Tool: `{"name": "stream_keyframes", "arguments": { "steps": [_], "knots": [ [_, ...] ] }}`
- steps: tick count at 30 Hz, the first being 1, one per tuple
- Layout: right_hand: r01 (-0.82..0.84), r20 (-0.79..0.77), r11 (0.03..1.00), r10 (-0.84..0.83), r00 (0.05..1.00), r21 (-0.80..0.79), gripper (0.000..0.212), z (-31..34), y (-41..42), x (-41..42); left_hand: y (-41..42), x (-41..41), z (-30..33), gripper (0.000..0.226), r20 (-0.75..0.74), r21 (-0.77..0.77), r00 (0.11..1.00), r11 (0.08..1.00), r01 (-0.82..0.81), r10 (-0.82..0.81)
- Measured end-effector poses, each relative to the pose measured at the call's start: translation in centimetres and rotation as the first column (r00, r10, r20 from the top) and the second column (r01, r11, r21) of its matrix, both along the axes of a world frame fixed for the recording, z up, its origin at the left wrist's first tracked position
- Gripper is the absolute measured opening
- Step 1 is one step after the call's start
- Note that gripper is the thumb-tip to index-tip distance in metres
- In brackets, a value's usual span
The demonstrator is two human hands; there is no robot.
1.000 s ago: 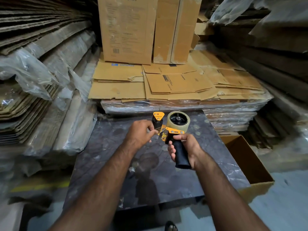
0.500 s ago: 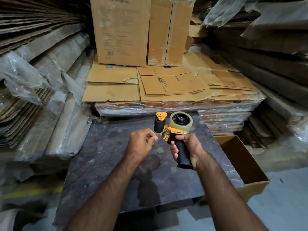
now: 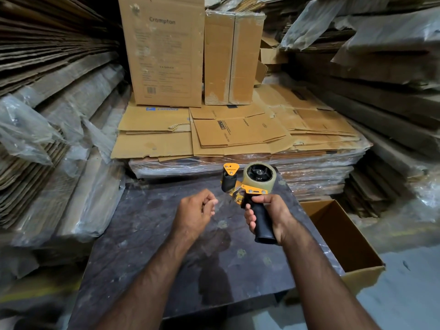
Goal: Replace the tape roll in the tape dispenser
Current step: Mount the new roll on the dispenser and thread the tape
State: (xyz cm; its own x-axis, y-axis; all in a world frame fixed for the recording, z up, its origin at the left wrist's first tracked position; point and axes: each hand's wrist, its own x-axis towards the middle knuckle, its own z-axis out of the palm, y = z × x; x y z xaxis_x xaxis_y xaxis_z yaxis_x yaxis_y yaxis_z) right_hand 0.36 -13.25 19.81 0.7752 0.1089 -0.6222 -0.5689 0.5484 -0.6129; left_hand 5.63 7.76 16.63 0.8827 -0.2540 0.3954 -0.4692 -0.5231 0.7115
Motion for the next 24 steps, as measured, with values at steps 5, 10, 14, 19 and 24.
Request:
{"name": "stream_keyframes", "arguments": {
  "steps": [5,10,14,19,24],
  "knots": [
    [0.02,-0.006,1.0,-0.02,1.0,0.002,0.02,0.1,-0.4,0.2,-1.3,-1.6,-0.4,0.013,0.109,0.082,0.994,0.997,0.004,-0.013],
    [0.061,0.002,0.997,-0.061,0.998,-0.05,0.019,-0.2,-1.5,-0.1,-1.0,-1.9,-0.1,0.015,0.04,0.014,0.999,1.0,0.001,-0.002],
    [-0.008,0.004,0.999,0.009,1.0,-0.044,0.02,0.1,-2.5,-0.7,-0.2,0.1,1.4,0.01,-0.063,-0.033,0.998,0.999,-0.011,0.009],
    [-0.113,0.019,0.993,0.113,0.993,-0.03,0.021,0.7,-3.2,-1.7,1.3,3.4,5.6,0.005,-0.047,0.111,0.999,0.994,-0.021,0.027],
    [-0.191,0.037,0.981,0.192,0.981,-0.034,0.021,1.6,-2.8,-2.4,0.2,5.3,7.6,0.007,-0.02,0.179,1.0,0.984,-0.016,0.02]
  ]
}}
